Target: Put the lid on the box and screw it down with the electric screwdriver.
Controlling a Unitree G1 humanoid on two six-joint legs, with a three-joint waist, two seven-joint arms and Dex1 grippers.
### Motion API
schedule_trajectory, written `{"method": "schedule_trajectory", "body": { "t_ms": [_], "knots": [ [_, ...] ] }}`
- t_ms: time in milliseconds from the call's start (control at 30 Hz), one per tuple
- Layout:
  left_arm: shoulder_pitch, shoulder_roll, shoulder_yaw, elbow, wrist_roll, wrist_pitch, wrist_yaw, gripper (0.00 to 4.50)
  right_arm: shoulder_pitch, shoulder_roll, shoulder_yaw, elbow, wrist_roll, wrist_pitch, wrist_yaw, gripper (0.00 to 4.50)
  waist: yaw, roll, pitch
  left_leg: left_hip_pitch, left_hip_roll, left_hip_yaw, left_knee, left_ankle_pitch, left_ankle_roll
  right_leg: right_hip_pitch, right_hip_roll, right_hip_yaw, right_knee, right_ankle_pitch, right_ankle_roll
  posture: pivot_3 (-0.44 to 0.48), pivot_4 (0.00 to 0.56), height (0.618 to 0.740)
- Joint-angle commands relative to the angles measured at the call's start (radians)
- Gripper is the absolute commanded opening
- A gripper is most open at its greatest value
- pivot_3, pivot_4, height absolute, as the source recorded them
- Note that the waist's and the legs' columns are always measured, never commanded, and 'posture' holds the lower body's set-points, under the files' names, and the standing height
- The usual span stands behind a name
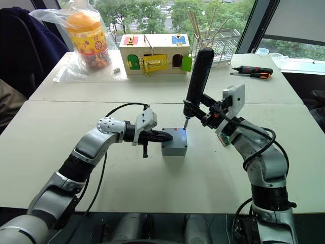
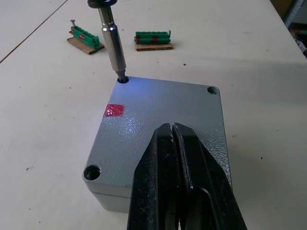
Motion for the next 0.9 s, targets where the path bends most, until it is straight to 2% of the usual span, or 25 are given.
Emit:
{"method": "schedule_trajectory", "body": {
  "t_ms": [33,133,300,367,467,533,633,700,900],
  "knots": [
    [0.013,-0.017,0.016,0.010,-0.016,0.017,0.009,0.00,-0.149,-0.051,-0.185,-0.051,0.229,0.115,-0.103,1.95,0.001,0.001,0.000,-0.003,0.000,0.000,0.000,0.000,0.000,-0.004,0.000,0.000,0.000,0.000,0.000,0.000,0.150,0.706],
    [-0.008,-0.063,0.087,0.002,-0.068,0.044,0.059,0.00,-0.239,-0.127,-0.253,-0.011,0.282,0.245,-0.227,1.95,0.000,0.001,0.001,-0.005,0.000,0.000,-0.001,0.000,0.000,-0.005,0.000,-0.001,0.001,0.000,0.000,0.000,0.150,0.706],
    [-0.051,-0.105,0.191,-0.059,-0.091,0.088,0.195,0.00,-0.306,-0.292,-0.265,0.129,0.351,0.457,-0.241,1.95,-0.002,-0.001,0.003,-0.005,0.000,0.001,0.000,0.000,0.000,-0.005,0.000,-0.001,0.000,0.000,0.000,0.000,0.150,0.706],
    [-0.057,-0.071,0.207,-0.122,-0.147,0.143,0.146,0.00,-0.297,-0.372,-0.243,0.197,0.327,0.531,-0.219,1.95,-0.002,0.000,0.003,-0.005,0.000,0.001,0.000,0.000,0.000,-0.005,0.000,0.000,0.000,0.000,0.000,0.000,0.150,0.706],
    [-0.055,0.047,0.176,-0.213,-0.225,0.236,-0.008,0.00,-0.172,-0.580,-0.089,0.272,0.197,0.542,-0.044,1.95,0.001,0.001,0.004,-0.007,0.000,0.002,-0.002,0.000,0.000,-0.008,0.000,0.000,0.000,0.000,0.000,0.000,0.150,0.706],
    [-0.049,0.101,0.143,-0.243,-0.222,0.247,-0.043,0.00,-0.133,-0.648,-0.022,0.357,0.153,0.555,0.025,1.95,0.000,0.001,0.004,-0.007,0.000,0.002,-0.003,0.000,0.001,-0.008,0.000,0.000,-0.001,0.000,0.000,0.000,0.150,0.706],
    [-0.021,0.156,0.101,-0.306,-0.214,0.247,-0.076,0.00,-0.092,-0.713,0.064,0.440,0.104,0.571,0.135,1.95,-0.003,0.002,0.005,-0.007,-0.001,0.005,0.000,-0.001,0.002,-0.008,0.000,0.002,-0.001,0.000,0.001,0.000,0.150,0.706],
    [0.005,0.160,0.104,-0.335,-0.239,0.264,-0.075,0.00,-0.080,-0.752,0.138,0.487,0.064,0.586,0.207,1.95,-0.004,0.004,0.006,-0.005,-0.001,0.005,0.000,-0.001,0.002,-0.008,-0.001,0.003,-0.001,0.000,0.001,0.000,0.150,0.706],
    [0.072,0.157,0.081,-0.384,-0.229,0.260,-0.038,0.00,-0.239,-0.704,0.223,0.743,-0.018,0.662,0.285,1.95,-0.005,0.008,0.008,-0.005,0.001,0.006,0.000,-0.001,0.002,-0.010,0.001,0.004,-0.001,0.000,0.000,0.000,0.150,0.706]
  ]
}}
